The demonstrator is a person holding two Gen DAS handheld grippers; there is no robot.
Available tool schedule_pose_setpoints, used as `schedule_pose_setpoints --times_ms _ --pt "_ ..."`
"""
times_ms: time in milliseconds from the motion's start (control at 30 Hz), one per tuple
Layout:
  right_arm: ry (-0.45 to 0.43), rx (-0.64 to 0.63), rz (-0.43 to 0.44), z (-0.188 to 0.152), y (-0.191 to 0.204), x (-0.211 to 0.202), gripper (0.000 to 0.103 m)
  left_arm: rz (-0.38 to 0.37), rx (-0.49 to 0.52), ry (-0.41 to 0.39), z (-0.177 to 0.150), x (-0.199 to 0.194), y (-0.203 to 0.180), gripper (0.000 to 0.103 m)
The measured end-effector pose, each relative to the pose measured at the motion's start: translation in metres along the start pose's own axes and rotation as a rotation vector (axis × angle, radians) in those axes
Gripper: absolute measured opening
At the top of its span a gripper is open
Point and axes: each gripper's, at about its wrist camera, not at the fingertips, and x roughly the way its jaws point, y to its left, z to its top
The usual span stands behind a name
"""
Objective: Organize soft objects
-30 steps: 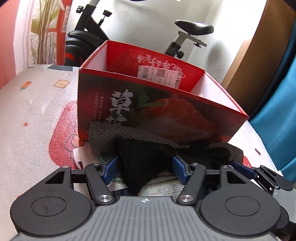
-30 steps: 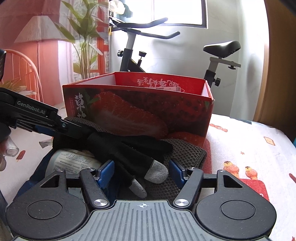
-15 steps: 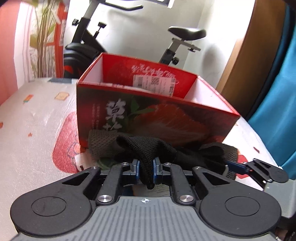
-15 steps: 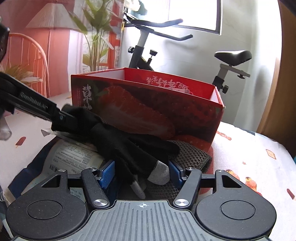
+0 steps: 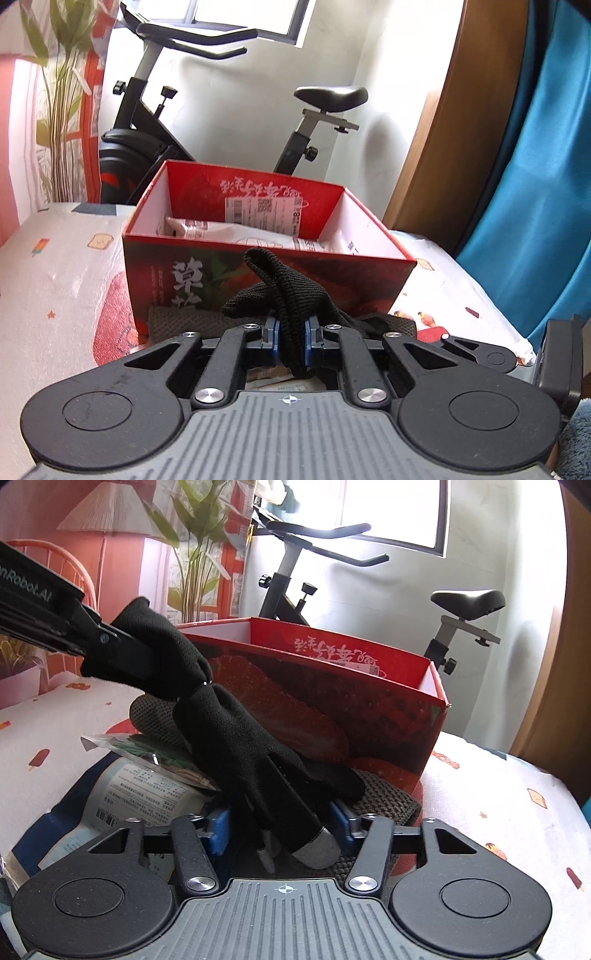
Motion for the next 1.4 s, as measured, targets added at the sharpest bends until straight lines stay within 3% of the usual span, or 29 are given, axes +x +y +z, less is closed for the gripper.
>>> schedule_pose_setpoints --times_ms 67,233,433,667,933,1167,1400 --pt "-0.01 0.016 0.011 0.003 -0.002 -0.005 0.03 0.006 -0.007 -0.005 0.001 0.0 0.003 0.013" --pt "-0.073 0.041 0.022 0.012 -0.009 -0.019 0.018 0.007 -0.044 -0.023 0.006 -0.008 0.012 0.013" --pt "-0.141 0.085 0.038 0.04 -0.023 -0.031 0.013 -0.002 -0.046 -0.071 0.024 -0.02 0.016 0.013" --pt "-0.211 0.058 0.052 0.092 -0.041 -0.032 0.013 -0.014 -0.059 -0.082 0.068 -0.011 0.027 0.013" --pt "-0.094 0.034 0.049 0.142 -0.062 0.033 0.013 0.011 -0.103 0.031 0.105 0.048 0.05 0.013" --pt "0.039 0.054 0.054 0.131 -0.061 0.078 0.013 0.059 -0.051 0.153 0.096 0.086 0.059 0.014" --pt "0.075 0.079 0.067 0.12 -0.059 0.086 0.015 0.073 -0.037 0.199 0.087 0.092 0.072 0.022"
